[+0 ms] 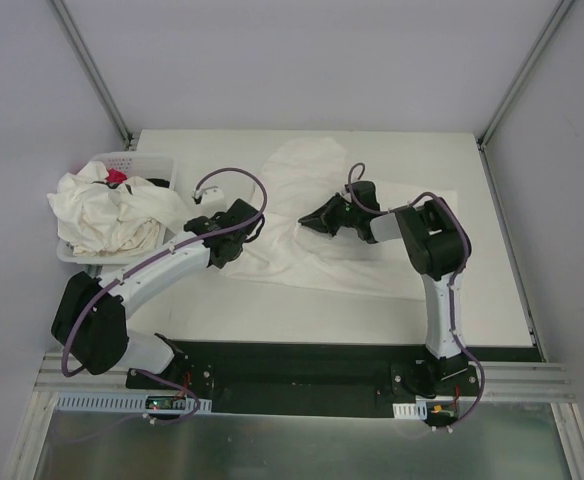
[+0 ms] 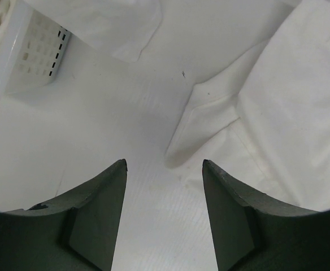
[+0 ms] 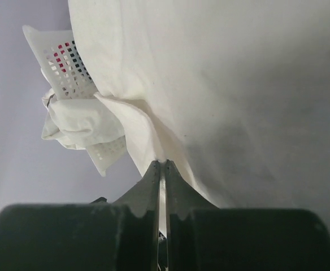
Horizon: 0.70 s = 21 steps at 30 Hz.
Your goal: Fold and stack the t-shirts
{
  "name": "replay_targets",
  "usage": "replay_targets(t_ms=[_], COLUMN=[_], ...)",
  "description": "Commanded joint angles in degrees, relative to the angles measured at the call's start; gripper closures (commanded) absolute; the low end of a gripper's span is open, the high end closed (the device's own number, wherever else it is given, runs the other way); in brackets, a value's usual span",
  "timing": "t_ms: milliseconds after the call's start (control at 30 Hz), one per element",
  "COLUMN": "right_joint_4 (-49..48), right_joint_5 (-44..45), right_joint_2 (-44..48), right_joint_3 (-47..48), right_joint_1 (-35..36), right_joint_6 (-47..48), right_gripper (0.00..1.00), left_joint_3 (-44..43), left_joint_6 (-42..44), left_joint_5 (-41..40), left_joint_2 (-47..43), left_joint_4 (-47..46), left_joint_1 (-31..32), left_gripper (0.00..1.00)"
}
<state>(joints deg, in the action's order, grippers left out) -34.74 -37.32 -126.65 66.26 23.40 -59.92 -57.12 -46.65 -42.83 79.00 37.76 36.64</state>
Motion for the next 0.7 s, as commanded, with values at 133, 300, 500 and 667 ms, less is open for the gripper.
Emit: replay_targets(t_ms=[133,300,500,667], right_joint_4=[2.57,3.01,2.93,1.7], right_joint_5=[-0.12,-0.3,-0.3,-0.3], right_joint_2=[6.68,8.08,9.23,8.97], right_joint_3=[-0.87,-1.48,-4.46,-5.7], right_joint_1=[-4.23,-6.26,-8.37,-8.72], right_joint_6=[2.61,3.32,4.37,4.02], right_gripper=[0.99,0.99,0.99,0.99], left_joint_3=[0.61,0.61,0.61,0.34], left_joint_6=[-0.63,-0.63,-0.63,-0.46], left_joint_5=[1.52,1.78,2.13,2.31], left_joint_2=[0.8,1.15,1.77,2.03], left_joint_4=[-1.11,-1.2,-1.2,-1.11], left_joint_1=[-0.7,-0.7,-0.7,-0.7], left_gripper=[0.45,0.45,0.45,0.45])
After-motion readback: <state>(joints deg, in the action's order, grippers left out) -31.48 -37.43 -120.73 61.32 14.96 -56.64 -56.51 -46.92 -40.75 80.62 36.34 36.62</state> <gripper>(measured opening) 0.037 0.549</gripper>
